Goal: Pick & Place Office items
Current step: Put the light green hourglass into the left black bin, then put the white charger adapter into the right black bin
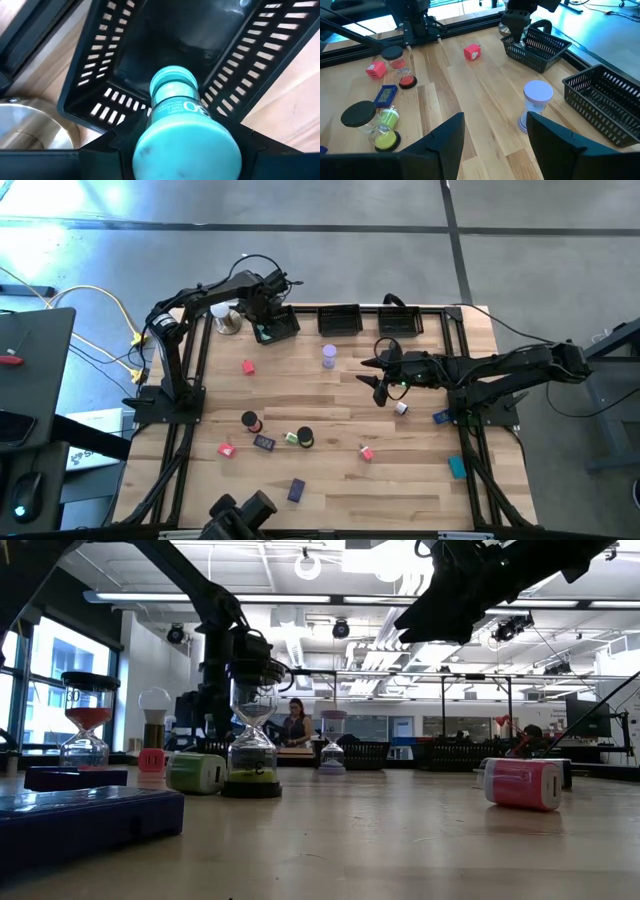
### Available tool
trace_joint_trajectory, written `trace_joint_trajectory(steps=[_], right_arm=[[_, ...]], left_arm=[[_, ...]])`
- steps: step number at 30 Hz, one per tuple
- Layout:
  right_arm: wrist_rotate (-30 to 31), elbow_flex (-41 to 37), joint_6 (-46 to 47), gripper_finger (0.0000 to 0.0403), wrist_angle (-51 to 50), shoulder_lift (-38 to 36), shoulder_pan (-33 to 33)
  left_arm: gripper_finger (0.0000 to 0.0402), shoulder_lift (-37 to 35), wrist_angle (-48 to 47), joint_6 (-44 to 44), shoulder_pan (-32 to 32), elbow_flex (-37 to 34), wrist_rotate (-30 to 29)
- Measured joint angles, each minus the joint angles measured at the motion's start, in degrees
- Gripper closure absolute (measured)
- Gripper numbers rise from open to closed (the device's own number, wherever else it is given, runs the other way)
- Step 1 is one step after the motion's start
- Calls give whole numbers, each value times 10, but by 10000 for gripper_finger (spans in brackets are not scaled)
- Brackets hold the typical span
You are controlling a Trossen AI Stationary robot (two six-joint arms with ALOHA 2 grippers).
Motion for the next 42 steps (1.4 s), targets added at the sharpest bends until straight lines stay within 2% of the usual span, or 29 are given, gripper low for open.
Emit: trace_joint_trajectory(steps=[3, 7, 11, 13, 16, 26, 42], right_arm=[[0, 0, 0, 202, 0, 0, 0], [0, 0, -1, 202, 0, 0, 0], [0, 0, -4, 202, -1, 0, 0], [0, 0, -8, 202, -1, 0, 0], [0, 0, -9, 202, -1, 0, 0], [0, 0, -11, 202, -1, 0, 0], [0, 0, -11, 202, -3, 0, 0]], left_arm=[[197, 0, 1, 20, 0, 0, 0], [166, 0, 3, 31, -1, 0, -5], [138, 0, 6, -14, -5, 0, -61], [133, 0, 5, -2, -5, 0, -57], [131, 0, 5, 0, -4, 0, -34], [131, -5, 3, 0, -12, 2, -35], [131, -8, -18, 14, -46, 79, -43]])
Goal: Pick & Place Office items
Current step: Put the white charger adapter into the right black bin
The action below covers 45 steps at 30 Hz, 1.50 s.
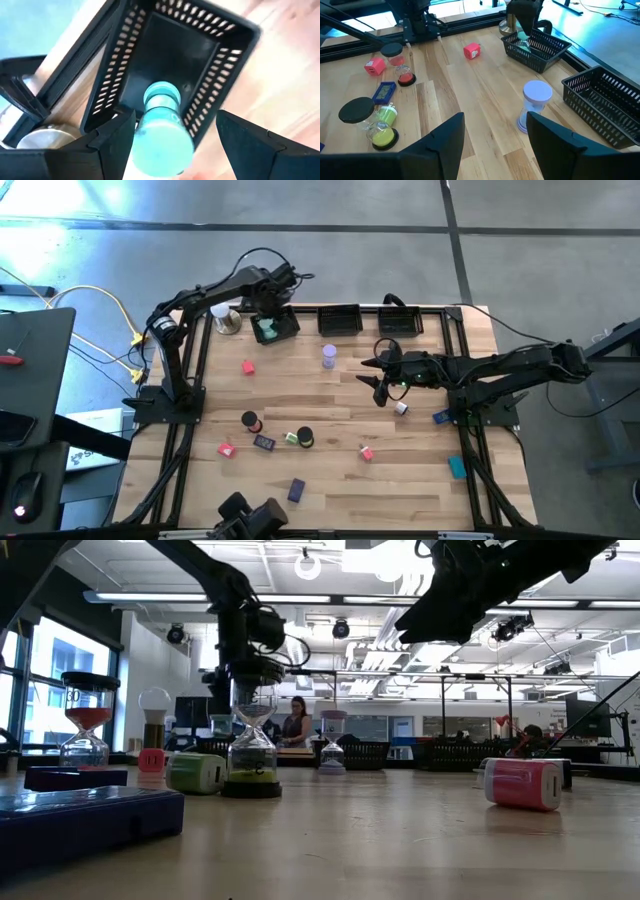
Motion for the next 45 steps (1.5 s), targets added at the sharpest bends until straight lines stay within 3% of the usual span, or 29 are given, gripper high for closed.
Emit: trace_joint_trajectory(steps=[7, 10, 18, 23, 26, 30, 36, 45], right_arm=[[0, 0, 0, 202, -1, 0, 0], [0, 0, 0, 202, -1, 0, 0], [-2, 0, -5, 202, -6, 0, 0], [-4, 0, -1, 202, -28, 0, 0], [-38, 0, 5, 202, -51, 0, 0], [-103, 0, 12, 202, -75, 0, 0], [-138, 0, 41, 202, -145, 0, 0], [-222, 0, 128, 202, -242, 0, 0]], left_arm=[[131, 0, -25, 33, -30, 50, -98], [131, -1, -56, 30, -49, 82, -112], [131, -54, -106, -22, -114, 126, -104], [131, -89, -180, -43, -150, 126, -33], [131, -99, -197, -44, -168, 123, -5], [131, -122, -198, -71, -196, 80, 4], [131, -184, -173, -120, -233, -6, -9], [131, -314, 106, -136, -299, -218, -42]])
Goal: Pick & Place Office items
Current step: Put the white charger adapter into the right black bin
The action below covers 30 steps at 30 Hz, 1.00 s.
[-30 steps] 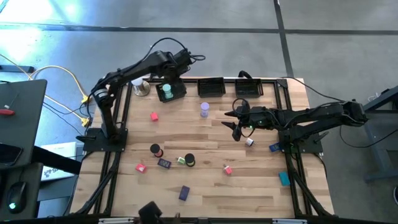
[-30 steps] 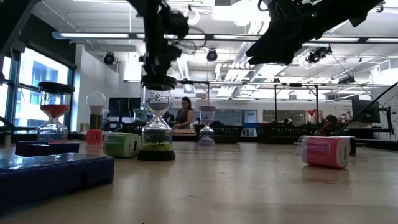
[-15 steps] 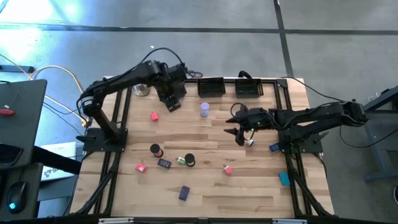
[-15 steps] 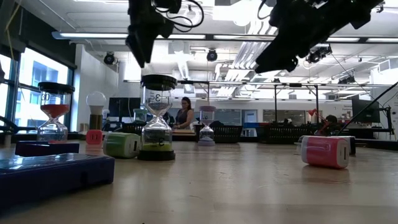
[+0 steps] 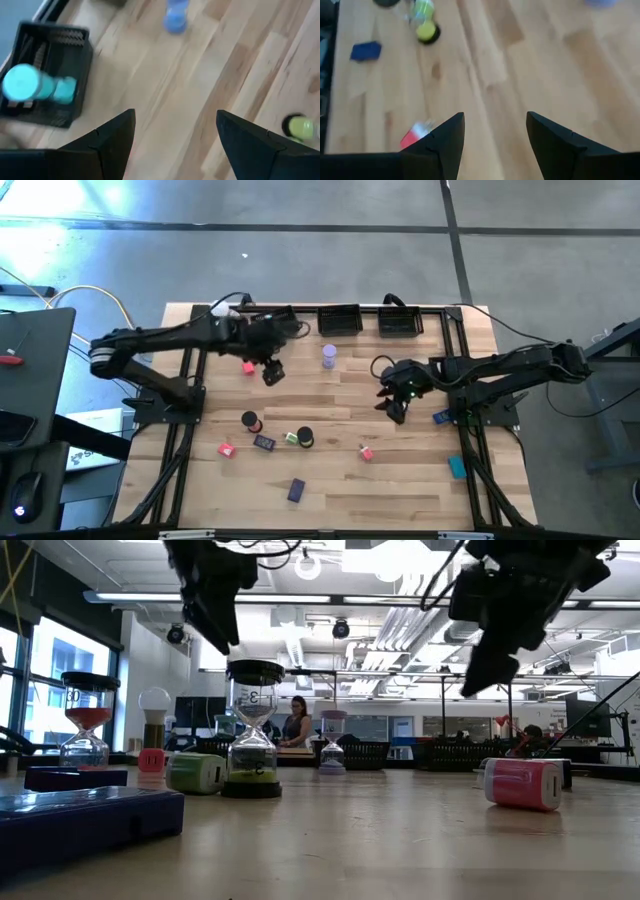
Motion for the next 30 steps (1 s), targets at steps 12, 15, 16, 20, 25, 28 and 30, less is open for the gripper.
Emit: trace_joint_trajectory(steps=[12, 15, 16, 20, 25, 28, 30], right_arm=[[-17, 0, 141, 202, -185, 0, 0], [13, 0, 161, 202, -225, 0, 0], [21, 0, 163, 202, -230, 0, 0], [45, 0, 166, 202, -231, 0, 0], [54, 0, 127, 202, -239, 0, 0], [60, 0, 127, 202, -244, 0, 0], [60, 0, 127, 202, -245, 0, 0]], left_arm=[[131, -43, 269, 37, -49, -160, -11], [131, -42, 312, 70, -57, -168, -11], [131, -42, 322, 83, -59, -168, -11], [131, -43, 327, 116, -67, -168, -11], [131, -34, 328, 105, -67, -168, -10], [131, -30, 351, 109, -70, -168, 12], [131, -29, 358, 115, -71, -168, 34]])
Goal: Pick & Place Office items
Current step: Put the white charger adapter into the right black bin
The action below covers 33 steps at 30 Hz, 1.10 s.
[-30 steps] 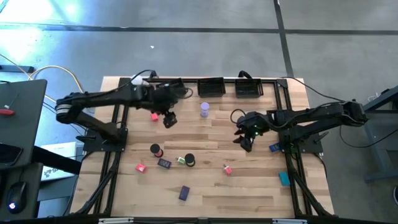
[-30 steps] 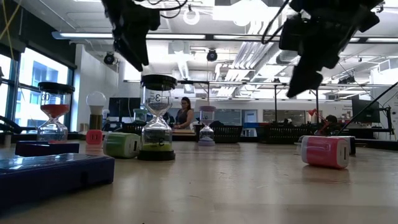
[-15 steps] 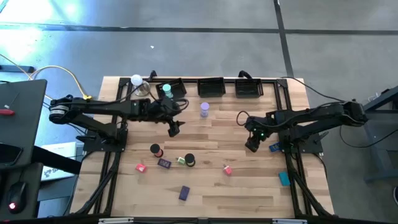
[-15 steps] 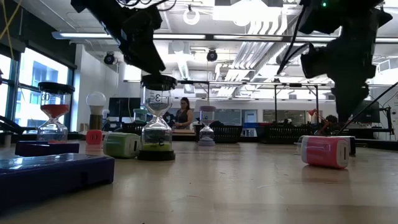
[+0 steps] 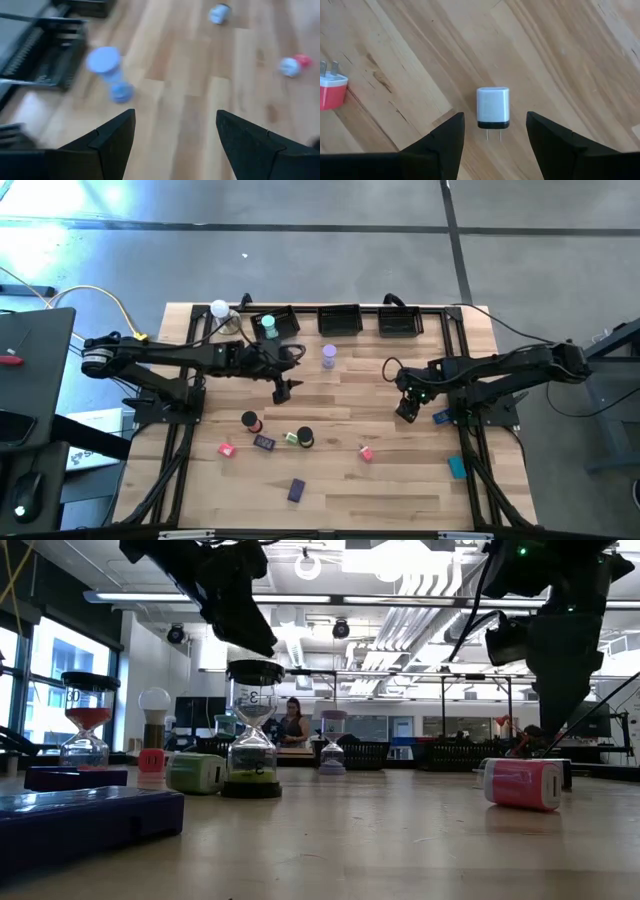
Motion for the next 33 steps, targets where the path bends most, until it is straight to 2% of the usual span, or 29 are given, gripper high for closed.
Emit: trace_joint_trajectory(steps=[5, 25, 33], right_arm=[[17, 0, -6, 202, 4, 0, 1], [75, 0, -46, 202, 22, 2, 87], [75, 0, -66, 202, 39, 60, 85]], left_arm=[[131, 0, 25, 3, -5, 0, 36], [131, 3, 29, 4, -5, 0, 36], [131, 3, 29, 1, -7, 0, 37]])
